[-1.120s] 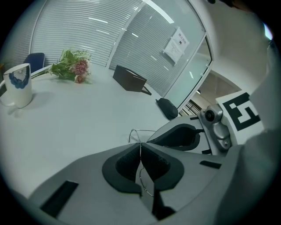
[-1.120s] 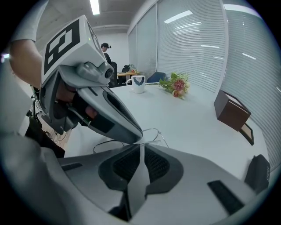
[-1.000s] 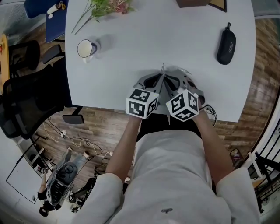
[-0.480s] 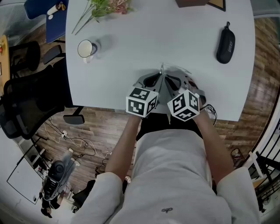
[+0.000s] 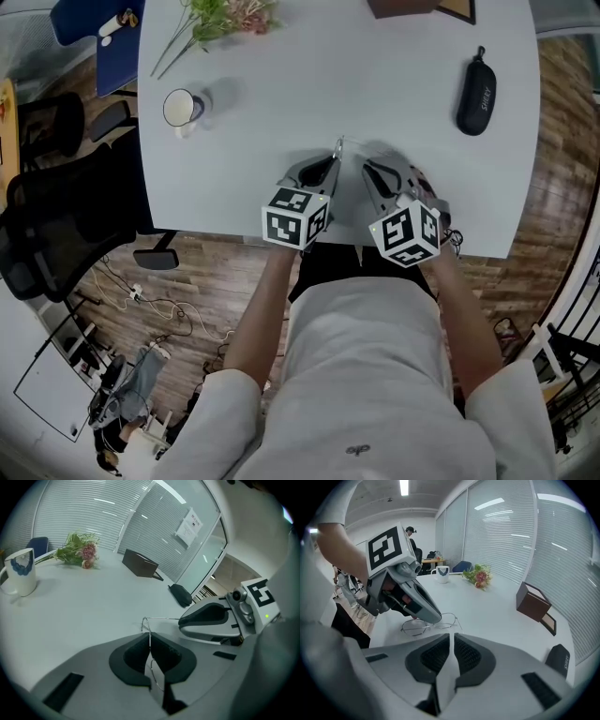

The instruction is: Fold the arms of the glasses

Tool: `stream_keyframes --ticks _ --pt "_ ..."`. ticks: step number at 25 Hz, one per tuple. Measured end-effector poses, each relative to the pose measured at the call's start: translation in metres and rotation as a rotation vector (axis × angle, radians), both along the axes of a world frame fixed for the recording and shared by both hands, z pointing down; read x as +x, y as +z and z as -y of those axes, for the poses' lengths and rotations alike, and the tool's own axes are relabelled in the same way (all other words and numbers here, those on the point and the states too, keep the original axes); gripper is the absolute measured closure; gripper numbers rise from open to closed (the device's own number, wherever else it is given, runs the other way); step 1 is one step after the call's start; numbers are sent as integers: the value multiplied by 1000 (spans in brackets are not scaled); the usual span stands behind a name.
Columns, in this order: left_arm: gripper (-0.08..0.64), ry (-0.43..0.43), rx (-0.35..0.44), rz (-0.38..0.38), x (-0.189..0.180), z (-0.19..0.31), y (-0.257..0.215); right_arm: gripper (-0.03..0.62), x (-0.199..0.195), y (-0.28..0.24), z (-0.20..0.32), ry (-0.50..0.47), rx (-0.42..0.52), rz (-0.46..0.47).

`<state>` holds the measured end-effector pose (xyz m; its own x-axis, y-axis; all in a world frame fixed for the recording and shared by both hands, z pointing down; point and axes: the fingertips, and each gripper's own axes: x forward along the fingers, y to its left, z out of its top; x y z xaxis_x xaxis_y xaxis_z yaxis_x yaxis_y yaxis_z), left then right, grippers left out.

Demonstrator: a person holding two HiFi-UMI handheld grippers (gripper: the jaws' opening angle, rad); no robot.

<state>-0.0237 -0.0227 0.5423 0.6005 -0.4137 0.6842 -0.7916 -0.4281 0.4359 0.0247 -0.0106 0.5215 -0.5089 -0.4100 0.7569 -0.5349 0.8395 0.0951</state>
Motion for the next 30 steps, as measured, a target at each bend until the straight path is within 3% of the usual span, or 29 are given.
stream_keyframes --ticks 12,19,30 --pt "537 14 1 9 5 0 -1 545 58 6 24 95 17 -57" --pt "537 12 -4 11 6 1 -1 540 52 16 20 21 -26 -53" --pt "538 5 1 17 2 3 -2 543 50 22 19 7 -33 -74"
